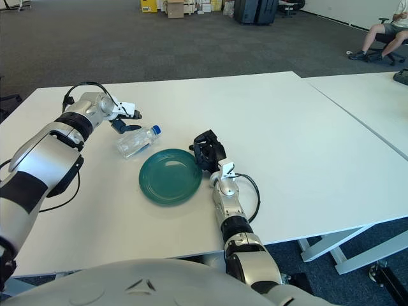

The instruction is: Put the bottle into the plate.

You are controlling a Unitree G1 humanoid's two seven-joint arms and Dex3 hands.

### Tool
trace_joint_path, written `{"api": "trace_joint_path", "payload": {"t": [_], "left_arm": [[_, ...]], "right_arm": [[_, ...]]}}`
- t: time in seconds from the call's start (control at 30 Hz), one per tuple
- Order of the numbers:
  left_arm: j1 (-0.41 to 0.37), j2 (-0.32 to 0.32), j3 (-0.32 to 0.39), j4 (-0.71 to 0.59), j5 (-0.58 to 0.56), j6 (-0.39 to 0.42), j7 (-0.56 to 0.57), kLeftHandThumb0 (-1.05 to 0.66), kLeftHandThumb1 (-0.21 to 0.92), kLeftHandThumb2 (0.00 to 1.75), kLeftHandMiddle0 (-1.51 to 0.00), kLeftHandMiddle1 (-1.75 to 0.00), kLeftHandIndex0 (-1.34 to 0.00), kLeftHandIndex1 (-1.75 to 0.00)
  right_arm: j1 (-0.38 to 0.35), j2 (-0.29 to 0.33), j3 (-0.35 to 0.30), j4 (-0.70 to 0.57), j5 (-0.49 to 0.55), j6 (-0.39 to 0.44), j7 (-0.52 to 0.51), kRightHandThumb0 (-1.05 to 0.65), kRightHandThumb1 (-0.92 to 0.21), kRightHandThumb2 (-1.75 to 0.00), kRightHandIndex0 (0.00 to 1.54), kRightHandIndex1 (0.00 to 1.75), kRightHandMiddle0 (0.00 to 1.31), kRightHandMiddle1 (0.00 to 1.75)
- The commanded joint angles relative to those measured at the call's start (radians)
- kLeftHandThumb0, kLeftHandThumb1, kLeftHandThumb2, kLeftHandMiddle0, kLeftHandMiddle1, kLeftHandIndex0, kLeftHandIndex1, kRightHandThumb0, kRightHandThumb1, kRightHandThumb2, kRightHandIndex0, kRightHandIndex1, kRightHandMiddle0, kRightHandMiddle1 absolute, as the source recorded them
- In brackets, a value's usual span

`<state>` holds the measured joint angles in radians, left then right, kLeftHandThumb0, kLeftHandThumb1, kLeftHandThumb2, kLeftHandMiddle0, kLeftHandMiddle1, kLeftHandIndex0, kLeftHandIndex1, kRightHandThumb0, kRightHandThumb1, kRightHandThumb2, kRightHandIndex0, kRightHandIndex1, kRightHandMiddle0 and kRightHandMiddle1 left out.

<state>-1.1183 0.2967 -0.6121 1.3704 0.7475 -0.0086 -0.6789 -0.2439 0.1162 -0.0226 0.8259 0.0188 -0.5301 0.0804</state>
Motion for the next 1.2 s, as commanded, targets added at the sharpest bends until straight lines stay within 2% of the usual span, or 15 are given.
{"api": "trace_joint_path", "payload": {"t": [0.0, 0.5, 0.83, 1.17], "left_arm": [[-0.014, 0.019, -0.024, 0.002, 0.024, -0.020, 0.004, -1.05, 0.92, 1.17, 0.00, 0.00, 0.00, 0.00], [-0.035, 0.002, -0.058, 0.002, 0.053, -0.009, -0.065, -1.05, 0.92, 1.18, 0.00, 0.00, 0.00, 0.00], [-0.018, -0.020, -0.074, -0.001, 0.060, -0.005, -0.081, -1.05, 0.92, 1.14, 0.00, 0.00, 0.00, 0.00], [-0.080, -0.031, -0.068, -0.033, 0.047, -0.019, -0.195, -1.05, 0.92, 1.08, 0.00, 0.00, 0.00, 0.00]], "right_arm": [[0.057, 0.009, -0.003, 0.055, 0.000, 0.038, -0.012, -0.37, -0.74, -0.76, 0.40, 1.21, 0.29, 1.75], [0.060, 0.008, 0.005, 0.047, 0.004, 0.048, -0.011, -0.37, -0.74, -0.76, 0.40, 1.20, 0.30, 1.75], [0.051, 0.008, -0.003, 0.066, 0.015, 0.043, 0.009, -0.37, -0.75, -0.75, 0.38, 1.22, 0.29, 1.75], [0.042, 0.014, -0.007, 0.081, 0.017, 0.033, 0.015, -0.37, -0.76, -0.74, 0.37, 1.23, 0.29, 1.75]]}}
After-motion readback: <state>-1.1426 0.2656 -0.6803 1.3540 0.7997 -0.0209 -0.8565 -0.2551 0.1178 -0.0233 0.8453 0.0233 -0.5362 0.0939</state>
